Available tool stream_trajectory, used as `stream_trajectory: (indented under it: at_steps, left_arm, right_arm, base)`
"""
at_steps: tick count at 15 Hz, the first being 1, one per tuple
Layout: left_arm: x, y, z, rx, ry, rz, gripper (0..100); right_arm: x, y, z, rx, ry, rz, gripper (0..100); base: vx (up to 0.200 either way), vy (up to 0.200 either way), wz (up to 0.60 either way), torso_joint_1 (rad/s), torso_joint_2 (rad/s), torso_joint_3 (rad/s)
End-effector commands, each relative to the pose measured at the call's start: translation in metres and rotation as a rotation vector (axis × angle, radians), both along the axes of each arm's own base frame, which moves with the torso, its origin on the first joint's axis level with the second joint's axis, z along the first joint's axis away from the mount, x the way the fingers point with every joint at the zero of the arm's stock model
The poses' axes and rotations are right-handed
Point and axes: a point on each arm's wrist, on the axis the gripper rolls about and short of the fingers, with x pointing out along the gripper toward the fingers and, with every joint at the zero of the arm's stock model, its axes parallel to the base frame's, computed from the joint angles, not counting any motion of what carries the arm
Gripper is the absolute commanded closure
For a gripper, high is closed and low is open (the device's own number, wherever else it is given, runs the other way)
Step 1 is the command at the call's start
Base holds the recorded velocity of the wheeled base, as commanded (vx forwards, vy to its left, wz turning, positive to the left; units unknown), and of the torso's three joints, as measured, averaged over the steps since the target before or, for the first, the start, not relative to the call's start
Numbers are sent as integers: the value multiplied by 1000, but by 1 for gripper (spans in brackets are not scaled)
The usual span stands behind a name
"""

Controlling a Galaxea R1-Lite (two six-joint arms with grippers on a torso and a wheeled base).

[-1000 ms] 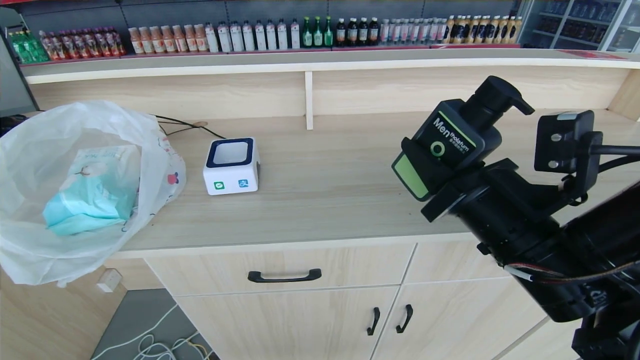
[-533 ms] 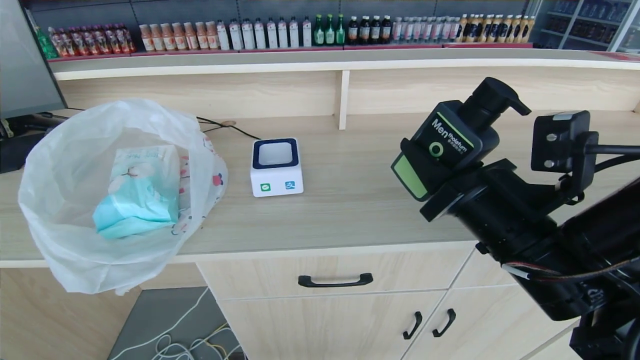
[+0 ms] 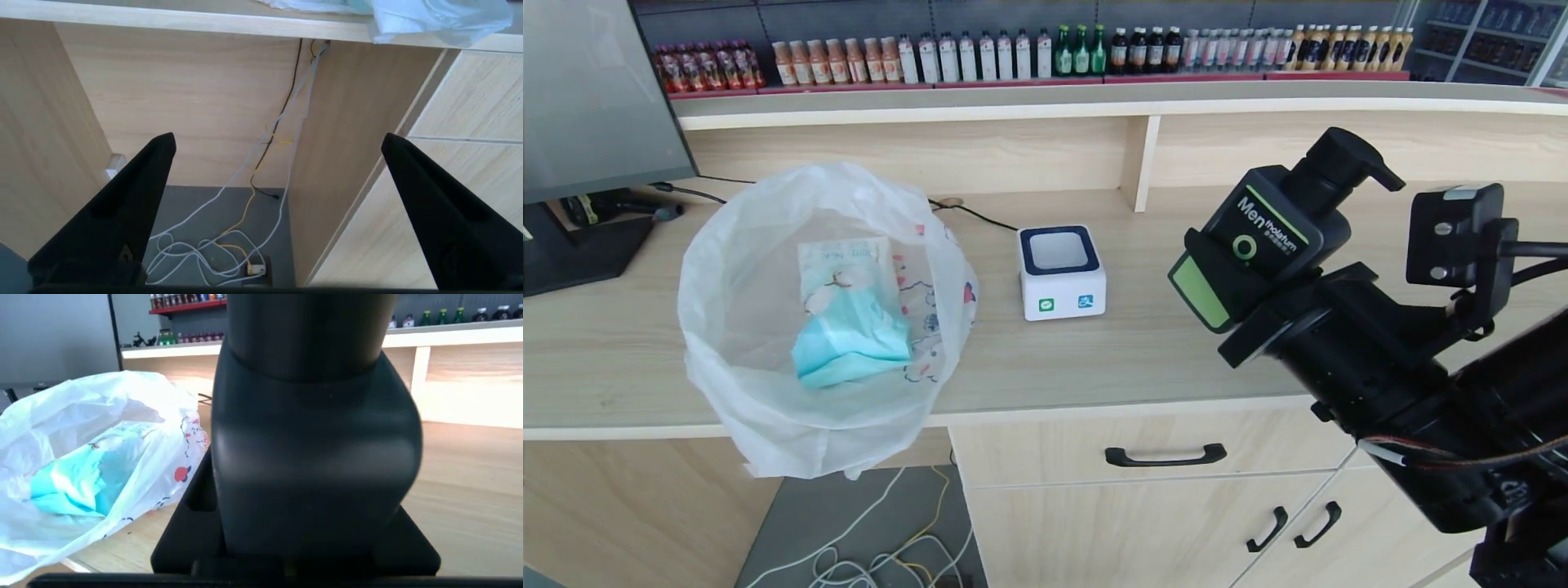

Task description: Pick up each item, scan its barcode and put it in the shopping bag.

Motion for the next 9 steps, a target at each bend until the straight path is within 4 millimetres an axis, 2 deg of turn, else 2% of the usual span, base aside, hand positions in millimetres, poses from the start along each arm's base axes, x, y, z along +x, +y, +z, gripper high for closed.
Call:
stream_trajectory:
  at_steps: [1, 4, 9]
  left_arm:
    - [0, 0, 0, 0, -1, 0, 0]
    - [0, 0, 0, 0, -1, 0, 0]
    - [0, 0, 0, 3, -2, 0, 0]
  right_arm:
    - [-4, -3, 3, 8, -9, 0, 100]
    - [-9, -7, 5, 9, -14, 0, 100]
    - [-8, -6, 10, 23, -30, 0, 100]
  base:
    - [0, 200, 0, -2, 2, 2]
    - [0, 200, 0, -2, 4, 2]
    - [0, 0, 0, 0, 0, 0]
